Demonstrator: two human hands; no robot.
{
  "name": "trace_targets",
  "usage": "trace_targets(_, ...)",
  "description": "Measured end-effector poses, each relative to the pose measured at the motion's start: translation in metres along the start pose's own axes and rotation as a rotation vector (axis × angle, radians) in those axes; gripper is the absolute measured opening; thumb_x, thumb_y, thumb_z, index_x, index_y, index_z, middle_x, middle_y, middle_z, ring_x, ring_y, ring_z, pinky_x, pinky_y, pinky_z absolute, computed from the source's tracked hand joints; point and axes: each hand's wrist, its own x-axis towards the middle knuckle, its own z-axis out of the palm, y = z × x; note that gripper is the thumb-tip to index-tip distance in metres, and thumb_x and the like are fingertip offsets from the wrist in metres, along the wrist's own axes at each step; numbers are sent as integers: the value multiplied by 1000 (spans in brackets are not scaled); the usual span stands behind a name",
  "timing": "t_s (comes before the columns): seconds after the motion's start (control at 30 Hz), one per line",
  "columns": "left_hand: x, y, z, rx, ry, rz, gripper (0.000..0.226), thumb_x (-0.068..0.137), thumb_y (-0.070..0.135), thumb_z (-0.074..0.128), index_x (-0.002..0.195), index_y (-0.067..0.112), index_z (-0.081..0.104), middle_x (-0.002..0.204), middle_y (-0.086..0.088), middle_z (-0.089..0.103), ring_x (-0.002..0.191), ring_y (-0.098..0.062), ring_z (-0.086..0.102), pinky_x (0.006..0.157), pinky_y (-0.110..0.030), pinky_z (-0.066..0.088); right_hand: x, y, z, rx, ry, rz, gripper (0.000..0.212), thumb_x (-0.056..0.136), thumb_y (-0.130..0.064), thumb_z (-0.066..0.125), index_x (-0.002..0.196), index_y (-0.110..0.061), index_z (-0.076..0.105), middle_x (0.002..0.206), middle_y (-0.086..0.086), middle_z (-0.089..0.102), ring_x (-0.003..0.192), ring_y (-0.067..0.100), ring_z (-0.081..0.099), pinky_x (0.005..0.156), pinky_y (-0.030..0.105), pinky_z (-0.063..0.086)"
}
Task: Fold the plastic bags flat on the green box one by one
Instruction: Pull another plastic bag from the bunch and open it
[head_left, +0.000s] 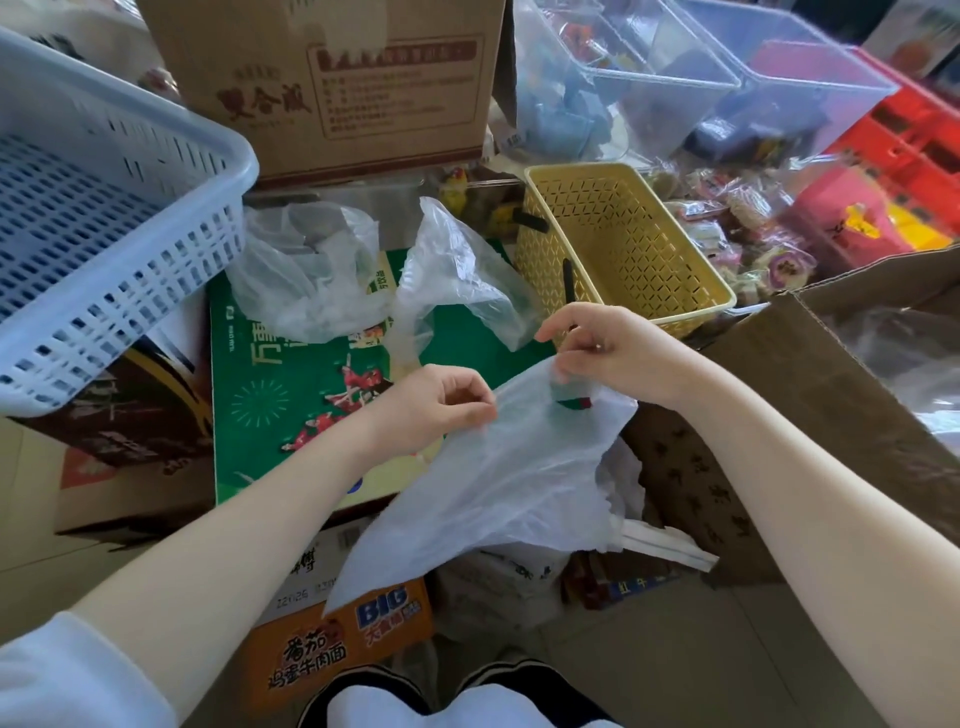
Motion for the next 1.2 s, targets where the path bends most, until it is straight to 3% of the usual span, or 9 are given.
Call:
trace_targets(0.07, -1, -3, -2, 87, 41, -29, 8, 84, 24, 66, 76, 24, 66, 75, -1, 67, 68, -10, 56, 69, -45, 51, -1, 0, -3, -245, -4, -54, 23, 87, -10, 61, 108, -17, 67, 89, -6, 67, 79, 9, 62, 70, 11, 44)
trace_targets(0.2, -2, 0, 0, 316, 76, 5, 10, 83, 18, 67, 75, 20, 61, 68, 6, 60, 57, 3, 50, 58, -15, 43, 0, -1, 6, -499, 72, -166, 9, 84, -19, 65, 88, -15, 72, 87, -5, 64, 81, 16, 60, 71, 29, 50)
trace_targets(0.3, -1, 3, 3, 411, 136, 37, 9, 83, 13, 64, 82, 19, 58, 64, 9, 52, 55, -1, 44, 58, -16, 36, 0, -1, 15, -568, 246, -194, 10, 88, -21, 60, 88, -15, 68, 91, -2, 63, 79, 20, 60, 64, 35, 53)
trace_targets(0.6, 19, 10, 21, 243, 372, 131, 23, 85, 21, 63, 75, 0, 64, 68, -6, 56, 58, -6, 41, 56, -20, 34, 3, -5, 15, -250, 419, -147, 17, 80, -24, 71, 91, -13, 64, 83, -8, 52, 75, 13, 50, 67, 25, 41)
trace_targets(0.7, 20, 3, 21, 173, 467, 103, 19, 84, 19, 65, 76, 2, 66, 69, -6, 60, 60, -8, 46, 58, -23, 37, -2, 5, 10, 256, 250, 196, 43, 81, -36, 67, 118, -19, 51, 104, -4, 58, 91, 10, 58, 75, 24, 49)
trace_targets(0.83, 21, -7, 21, 80, 461, 46, 13, 83, 19, 67, 76, 8, 68, 67, 3, 61, 59, -4, 49, 61, -20, 41, -10, 22, 18, 525, 85, 370, 28, 88, -20, 61, 115, -18, 53, 98, 6, 64, 73, 15, 57, 57, 24, 46)
trace_targets(1.0, 15, -14, 26, 23, 321, 29, 22, 87, 33, 61, 100, 18, 70, 98, 2, 70, 95, -14, 63, 87, -37, 50, 2, 11, 29, 392, 475, 205, 9, 88, -7, 58, 82, -14, 61, 76, -1, 57, 64, 10, 51, 56, 20, 44)
trace_targets(1.13, -2, -11, 35, -62, 131, 69, 65, 65, 81, 47, 112, 38, 54, 111, 26, 58, 105, 7, 53, 90, -16, 42, 10, -2, 34, 252, 698, 130, 7, 87, -7, 58, 80, -9, 58, 73, -5, 55, 72, 13, 53, 68, 24, 49)
trace_targets(1.2, -4, -16, 40, 165, 160, 40, 66, 64, 68, 63, 118, 32, 48, 108, 21, 55, 100, 1, 54, 81, -16, 43, 12, -2, 37, 254, 735, 162, 7, 87, -8, 57, 80, -9, 56, 72, -5, 54, 72, 14, 53, 68, 25, 49)
